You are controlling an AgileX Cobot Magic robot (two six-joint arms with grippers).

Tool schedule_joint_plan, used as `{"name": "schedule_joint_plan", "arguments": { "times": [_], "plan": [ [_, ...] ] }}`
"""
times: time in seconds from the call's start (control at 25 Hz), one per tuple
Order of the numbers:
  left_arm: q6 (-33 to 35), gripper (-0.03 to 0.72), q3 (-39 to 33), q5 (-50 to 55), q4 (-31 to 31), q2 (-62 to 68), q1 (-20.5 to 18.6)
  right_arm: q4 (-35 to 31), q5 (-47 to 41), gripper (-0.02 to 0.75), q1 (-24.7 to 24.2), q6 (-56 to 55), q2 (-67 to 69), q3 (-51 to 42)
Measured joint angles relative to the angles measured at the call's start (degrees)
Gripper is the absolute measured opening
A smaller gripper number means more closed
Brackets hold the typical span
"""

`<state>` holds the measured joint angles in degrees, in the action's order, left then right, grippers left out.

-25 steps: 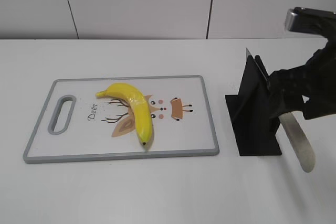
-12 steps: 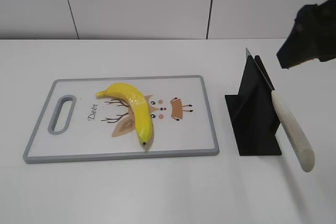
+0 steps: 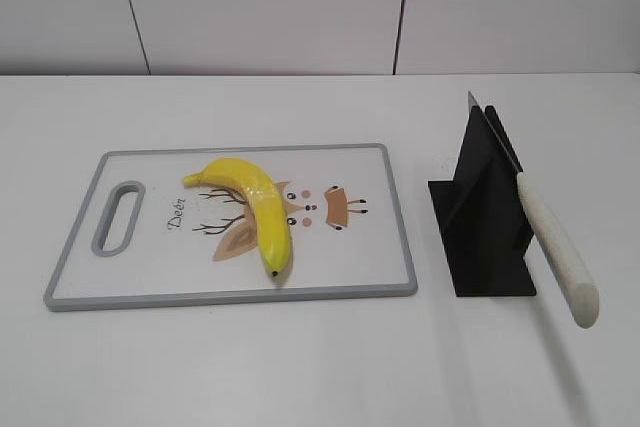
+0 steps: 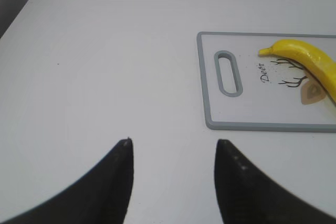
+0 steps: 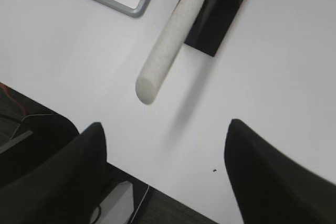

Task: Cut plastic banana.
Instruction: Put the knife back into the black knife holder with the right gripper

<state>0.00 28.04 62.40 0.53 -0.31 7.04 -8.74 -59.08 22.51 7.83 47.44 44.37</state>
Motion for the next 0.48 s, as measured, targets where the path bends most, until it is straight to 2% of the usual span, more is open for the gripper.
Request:
{"name": "schedule_joint_plan", "arguments": {
  "times": [0.2, 0.48],
  "plan": [
    [0.0, 0.465, 0.0, 0.0, 0.0, 0.0, 0.0, 3.55, 0.05, 0.539, 0.0, 0.41, -14.3, -7.78],
    [0.0, 0.465, 0.0, 0.0, 0.0, 0.0, 0.0, 3.92, -0.41, 0.538, 0.0, 0.41, -31.6, -14.86]
  ]
}}
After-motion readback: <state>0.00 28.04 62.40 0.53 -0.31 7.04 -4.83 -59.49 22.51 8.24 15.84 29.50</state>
